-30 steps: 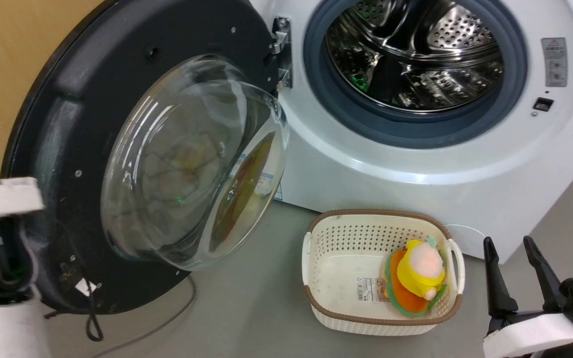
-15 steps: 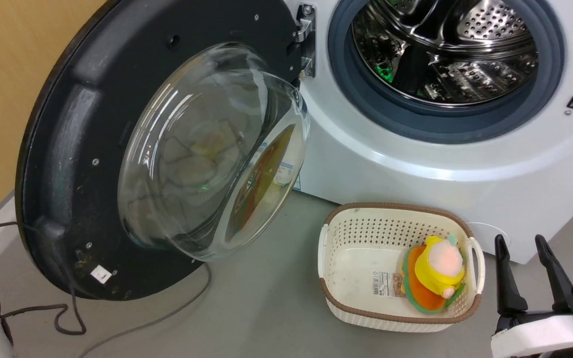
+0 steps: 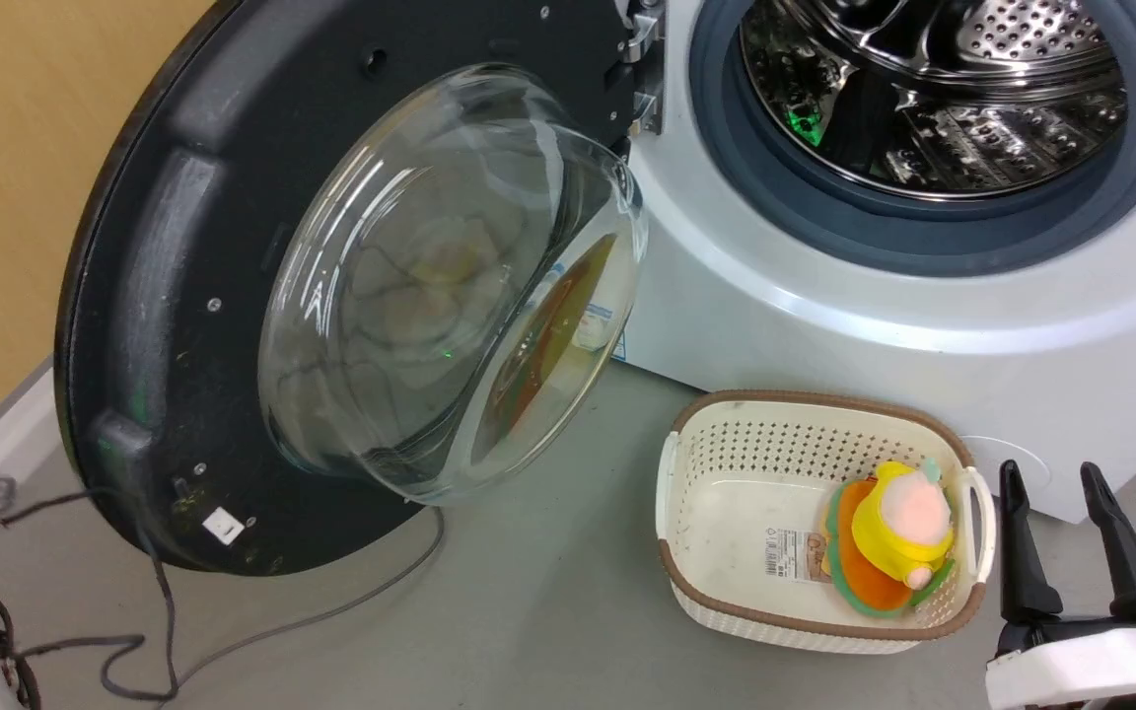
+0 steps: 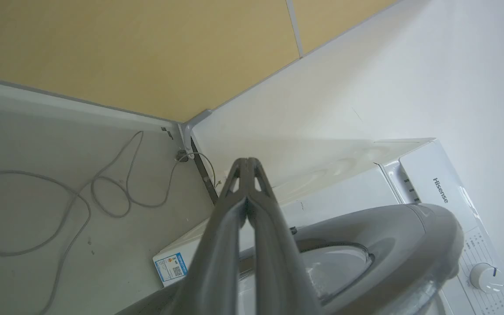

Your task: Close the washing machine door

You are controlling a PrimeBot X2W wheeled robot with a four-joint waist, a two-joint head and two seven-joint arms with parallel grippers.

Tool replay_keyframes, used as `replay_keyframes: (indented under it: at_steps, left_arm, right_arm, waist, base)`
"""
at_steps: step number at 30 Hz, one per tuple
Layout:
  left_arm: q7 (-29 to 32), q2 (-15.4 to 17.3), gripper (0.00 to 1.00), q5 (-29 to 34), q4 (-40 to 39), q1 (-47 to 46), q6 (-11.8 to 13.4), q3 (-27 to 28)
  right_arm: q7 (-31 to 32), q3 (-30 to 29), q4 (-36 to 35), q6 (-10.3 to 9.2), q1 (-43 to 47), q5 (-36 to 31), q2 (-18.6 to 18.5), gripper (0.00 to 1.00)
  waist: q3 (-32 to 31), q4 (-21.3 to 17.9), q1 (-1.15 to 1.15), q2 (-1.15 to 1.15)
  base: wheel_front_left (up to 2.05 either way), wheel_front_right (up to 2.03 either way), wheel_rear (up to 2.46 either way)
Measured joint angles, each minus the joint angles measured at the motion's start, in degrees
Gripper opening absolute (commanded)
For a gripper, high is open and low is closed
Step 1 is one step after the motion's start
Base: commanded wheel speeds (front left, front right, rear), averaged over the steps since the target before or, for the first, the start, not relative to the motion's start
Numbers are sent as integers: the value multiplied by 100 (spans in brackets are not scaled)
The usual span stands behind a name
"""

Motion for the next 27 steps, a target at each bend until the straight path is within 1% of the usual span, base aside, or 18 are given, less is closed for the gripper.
replay_keyframes:
  at_steps: [6, 9, 12, 17, 23, 27]
  left_arm:
    - [514, -108, 0, -437, -87, 264, -80, -145]
    - [784, -194, 0, -631, -335, 454, -100, -376]
    - [946, -327, 0, -767, -589, 678, -101, -632]
    - [1160, -458, 0, -1107, -981, 1042, -149, -956]
    - [1525, -543, 0, -1621, -1711, 1467, -160, -1438]
    - [1770, -534, 0, -1952, -2571, 1829, -197, -1874]
  right_arm:
    - [-67, -25, 10, 0, -1, 97, 0, 100]
    - [-105, -45, 12, 0, -2, 110, 0, 100]
    - [-151, -75, 33, 0, -3, 147, 1, 100]
    - [-208, -115, 67, 0, -3, 202, 2, 100]
    - [-275, -136, 100, 0, -1, 271, 3, 100]
    - [-294, -142, 116, 0, 3, 301, 8, 100]
  waist:
    - [42, 124, 0, 0]
    - [59, 192, 0, 0]
    - [70, 261, 0, 0]
    - [47, 378, 0, 0]
    - [-23, 480, 0, 0]
    - [-102, 430, 0, 0]
  base:
    - [0, 0, 0]
    - [0, 0, 0]
    - [0, 0, 0]
    - [0, 0, 0]
    - [0, 0, 0]
    - [0, 0, 0]
